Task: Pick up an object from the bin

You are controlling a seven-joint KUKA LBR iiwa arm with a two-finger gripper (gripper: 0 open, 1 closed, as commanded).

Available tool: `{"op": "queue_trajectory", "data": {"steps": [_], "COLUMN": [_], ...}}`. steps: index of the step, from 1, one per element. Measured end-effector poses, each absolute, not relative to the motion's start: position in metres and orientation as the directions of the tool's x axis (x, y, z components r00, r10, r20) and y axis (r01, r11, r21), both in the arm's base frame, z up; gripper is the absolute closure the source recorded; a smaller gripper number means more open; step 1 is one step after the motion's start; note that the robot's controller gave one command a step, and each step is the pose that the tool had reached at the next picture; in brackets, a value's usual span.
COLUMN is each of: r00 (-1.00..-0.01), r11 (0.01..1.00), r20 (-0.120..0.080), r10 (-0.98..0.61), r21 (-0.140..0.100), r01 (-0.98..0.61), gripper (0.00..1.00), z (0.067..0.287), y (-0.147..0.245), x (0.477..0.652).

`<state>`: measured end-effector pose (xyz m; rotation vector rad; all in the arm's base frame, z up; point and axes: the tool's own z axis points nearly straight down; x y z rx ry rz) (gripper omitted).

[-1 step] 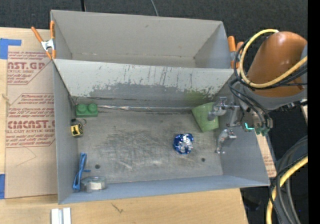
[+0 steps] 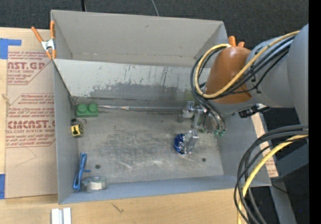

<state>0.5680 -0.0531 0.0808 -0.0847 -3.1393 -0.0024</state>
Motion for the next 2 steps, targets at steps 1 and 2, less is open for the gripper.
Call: {"op": "queue_trajectory", "data": {"steps": [1, 2], "r00": [-0.966, -0.963], "r11": [0.966, 0.963], "r20": [-0.004, -0.011], "r10": [-0.258, -0.27], "r21": [-0.001, -0.002], "r01": [-0.258, -0.27], "gripper": [0.0, 0.0], "z": [0.128, 0.072], "y": [-0.043, -0.031], "x": [0.549, 0.542]}}
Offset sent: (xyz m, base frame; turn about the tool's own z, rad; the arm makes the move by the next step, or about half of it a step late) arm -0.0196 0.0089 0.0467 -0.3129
